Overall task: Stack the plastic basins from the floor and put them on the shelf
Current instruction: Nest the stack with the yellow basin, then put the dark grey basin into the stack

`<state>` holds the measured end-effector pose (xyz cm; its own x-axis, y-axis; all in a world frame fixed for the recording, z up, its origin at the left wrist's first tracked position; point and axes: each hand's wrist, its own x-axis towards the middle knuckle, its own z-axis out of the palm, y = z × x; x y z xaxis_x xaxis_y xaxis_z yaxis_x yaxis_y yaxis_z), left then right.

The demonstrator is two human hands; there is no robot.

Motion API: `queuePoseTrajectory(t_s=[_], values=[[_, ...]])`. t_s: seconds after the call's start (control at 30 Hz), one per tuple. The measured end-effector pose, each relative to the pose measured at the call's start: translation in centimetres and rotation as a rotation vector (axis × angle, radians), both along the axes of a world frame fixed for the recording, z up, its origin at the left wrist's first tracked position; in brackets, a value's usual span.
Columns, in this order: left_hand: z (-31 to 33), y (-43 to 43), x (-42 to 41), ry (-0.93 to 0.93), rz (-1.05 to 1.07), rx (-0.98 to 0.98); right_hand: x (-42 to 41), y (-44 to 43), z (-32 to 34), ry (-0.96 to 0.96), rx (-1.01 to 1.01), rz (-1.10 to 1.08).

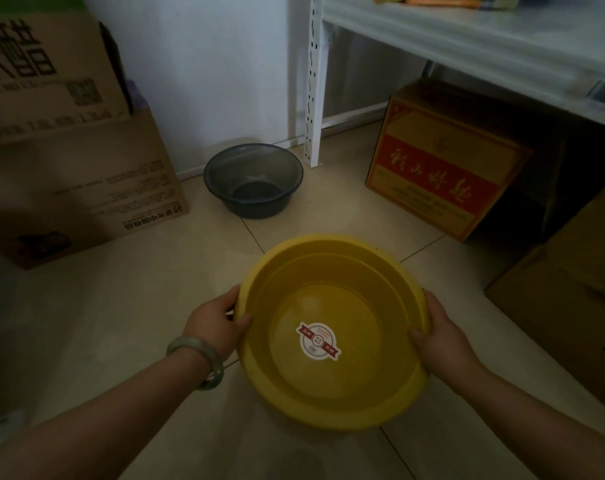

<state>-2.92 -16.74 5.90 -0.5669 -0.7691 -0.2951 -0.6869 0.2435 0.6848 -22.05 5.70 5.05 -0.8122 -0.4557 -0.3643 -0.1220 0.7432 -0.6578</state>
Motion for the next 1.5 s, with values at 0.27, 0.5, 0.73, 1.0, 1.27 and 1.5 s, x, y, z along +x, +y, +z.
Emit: queuePoseTrajectory(t_s=[0.27,0.5,0.73,1.0,1.27,1.5], values=[[0.0,-1.1,-3.4,-0.112,-0.02,-0.045,-2.3,-0.7,-0.8,0.021,-0.04,-0.035],[-0.3,-1.6,-7.0,-0.135,0.022,-0.042,-5.4,-1.3,-1.4,0.055,-0.066,-0.061],[0.3,-2.8,-11.9,-0.215,0.11,0.028,-8.2,-2.6,-1.7,0.077,-0.094,-0.074],[1.1,-3.3,-14.1,-0.294,0.14,0.015,-9.3,-3.8,-1.5,0.066,-0.088,-0.08],[1.4,-6.2,-16.3,-0.273,0.026,-0.029,-11.1,-6.3,-1.4,0.052,-0.08,-0.105],[0.2,-9.1,-16.5,-0.159,-0.048,0.026,-13.0,-8.0,-1.9,0.064,0.1,-0.114]])
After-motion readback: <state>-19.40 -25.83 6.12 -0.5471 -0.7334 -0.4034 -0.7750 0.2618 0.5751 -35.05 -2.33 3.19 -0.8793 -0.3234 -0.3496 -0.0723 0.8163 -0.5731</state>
